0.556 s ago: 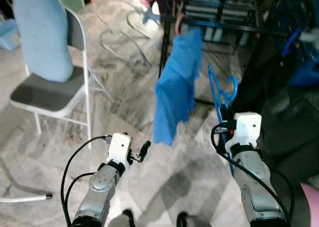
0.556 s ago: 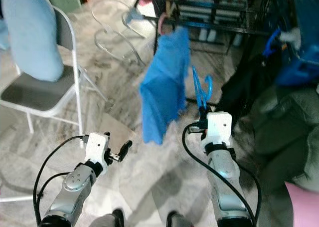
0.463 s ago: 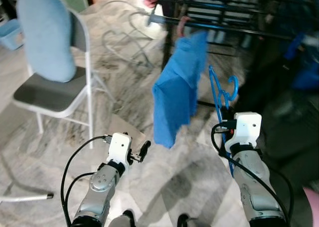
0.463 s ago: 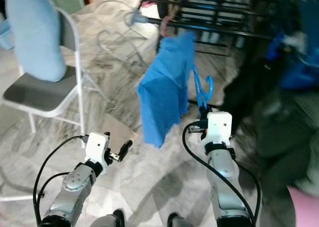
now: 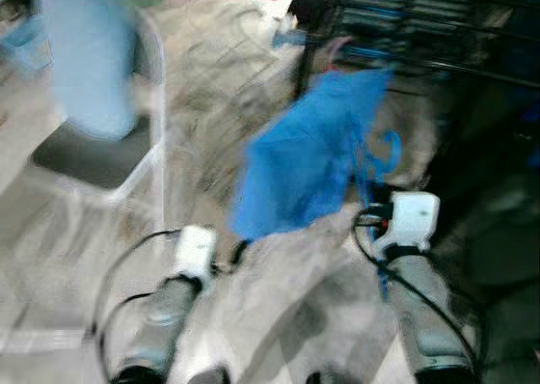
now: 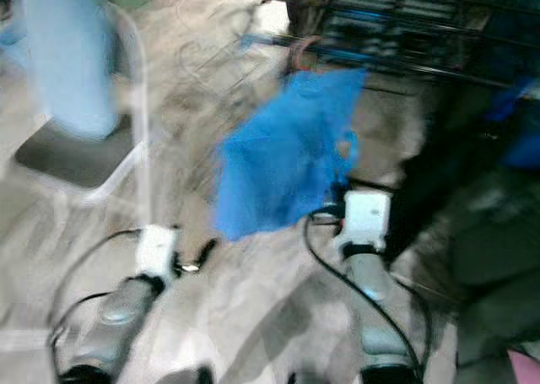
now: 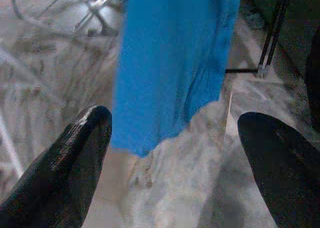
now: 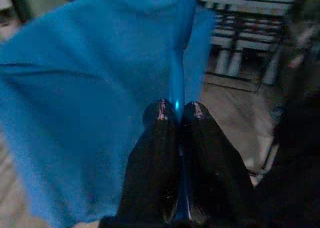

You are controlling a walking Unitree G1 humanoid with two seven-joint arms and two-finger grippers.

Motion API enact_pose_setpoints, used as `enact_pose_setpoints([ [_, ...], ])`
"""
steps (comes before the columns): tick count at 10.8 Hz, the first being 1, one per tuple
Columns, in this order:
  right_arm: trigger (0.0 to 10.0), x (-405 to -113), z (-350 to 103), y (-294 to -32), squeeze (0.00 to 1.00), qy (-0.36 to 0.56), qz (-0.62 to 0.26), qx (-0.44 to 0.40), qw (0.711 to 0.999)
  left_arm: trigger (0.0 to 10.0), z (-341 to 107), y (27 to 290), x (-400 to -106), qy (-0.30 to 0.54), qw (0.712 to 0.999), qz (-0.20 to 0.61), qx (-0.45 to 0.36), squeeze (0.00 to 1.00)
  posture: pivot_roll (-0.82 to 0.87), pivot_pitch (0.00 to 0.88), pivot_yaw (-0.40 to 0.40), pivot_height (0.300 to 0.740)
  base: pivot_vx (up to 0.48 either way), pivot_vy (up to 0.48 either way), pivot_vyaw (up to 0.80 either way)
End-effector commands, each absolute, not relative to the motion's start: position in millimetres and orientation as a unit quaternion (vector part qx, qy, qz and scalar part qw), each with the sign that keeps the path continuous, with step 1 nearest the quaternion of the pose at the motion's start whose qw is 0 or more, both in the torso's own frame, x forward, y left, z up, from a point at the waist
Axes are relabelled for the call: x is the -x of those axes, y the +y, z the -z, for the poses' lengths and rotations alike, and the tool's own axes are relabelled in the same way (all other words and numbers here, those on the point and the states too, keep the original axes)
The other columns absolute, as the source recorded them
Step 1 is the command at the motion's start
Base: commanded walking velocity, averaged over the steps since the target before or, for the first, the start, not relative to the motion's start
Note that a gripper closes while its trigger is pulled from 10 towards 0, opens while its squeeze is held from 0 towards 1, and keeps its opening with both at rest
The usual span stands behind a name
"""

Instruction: Hang hanger

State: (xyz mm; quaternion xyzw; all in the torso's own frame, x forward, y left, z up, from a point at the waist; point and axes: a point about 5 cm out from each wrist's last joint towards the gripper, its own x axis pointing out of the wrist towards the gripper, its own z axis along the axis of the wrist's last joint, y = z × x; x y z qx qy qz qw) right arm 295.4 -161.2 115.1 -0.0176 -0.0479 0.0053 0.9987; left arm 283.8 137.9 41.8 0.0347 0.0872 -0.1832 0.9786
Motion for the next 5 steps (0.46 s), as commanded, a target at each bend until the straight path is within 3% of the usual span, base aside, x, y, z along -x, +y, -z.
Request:
enact_pose_setpoints([
  [1,10.0,-292.2,-110.8,-172.9,0.00,-0.040,0.014,0.020,0.999,10.0,-37.9,128.2,-280.5,0.093,0.976,0.197,-0.028,0.00,-0.02,0.207,0.027,0.740,0.364,0.000,0.00],
  [5,10.0,-293.5,-111.3,-173.9,0.00,-0.041,0.015,0.021,0.999,10.0,-36.5,127.3,-279.8,0.095,0.975,0.197,-0.029,0.00,-0.02,0.206,0.024,0.740,0.367,0.000,0.00],
])
